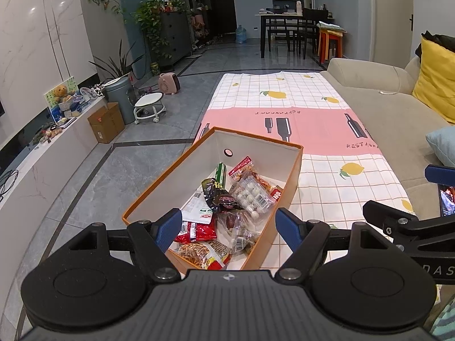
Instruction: Organize snacks
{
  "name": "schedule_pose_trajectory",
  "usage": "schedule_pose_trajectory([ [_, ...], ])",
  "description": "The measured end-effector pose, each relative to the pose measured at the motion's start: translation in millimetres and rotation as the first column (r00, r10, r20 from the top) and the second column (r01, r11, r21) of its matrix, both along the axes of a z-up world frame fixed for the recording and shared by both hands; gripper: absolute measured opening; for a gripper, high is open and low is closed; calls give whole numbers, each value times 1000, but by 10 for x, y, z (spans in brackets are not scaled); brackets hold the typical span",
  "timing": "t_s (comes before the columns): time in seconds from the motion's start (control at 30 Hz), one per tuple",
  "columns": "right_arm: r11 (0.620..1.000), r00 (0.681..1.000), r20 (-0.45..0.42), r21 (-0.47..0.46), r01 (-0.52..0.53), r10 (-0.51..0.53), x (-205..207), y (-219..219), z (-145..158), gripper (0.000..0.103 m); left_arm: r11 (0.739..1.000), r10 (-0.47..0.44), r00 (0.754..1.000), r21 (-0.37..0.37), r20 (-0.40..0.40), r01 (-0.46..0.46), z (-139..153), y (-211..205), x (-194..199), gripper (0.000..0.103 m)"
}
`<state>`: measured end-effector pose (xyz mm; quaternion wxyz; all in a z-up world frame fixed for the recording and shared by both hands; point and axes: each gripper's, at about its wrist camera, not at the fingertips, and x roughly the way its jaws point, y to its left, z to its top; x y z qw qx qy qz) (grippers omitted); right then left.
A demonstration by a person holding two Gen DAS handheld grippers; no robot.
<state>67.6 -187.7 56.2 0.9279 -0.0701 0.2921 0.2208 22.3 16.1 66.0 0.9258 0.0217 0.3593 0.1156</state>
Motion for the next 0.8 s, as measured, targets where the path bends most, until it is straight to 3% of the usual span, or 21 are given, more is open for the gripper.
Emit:
schedule_pose_trajectory([
  [0.8, 1000, 1000, -19, -11, 3, -3, 23, 11, -18, 99, 1000, 0, 1000, -5, -12, 0, -11, -4, -18, 88],
])
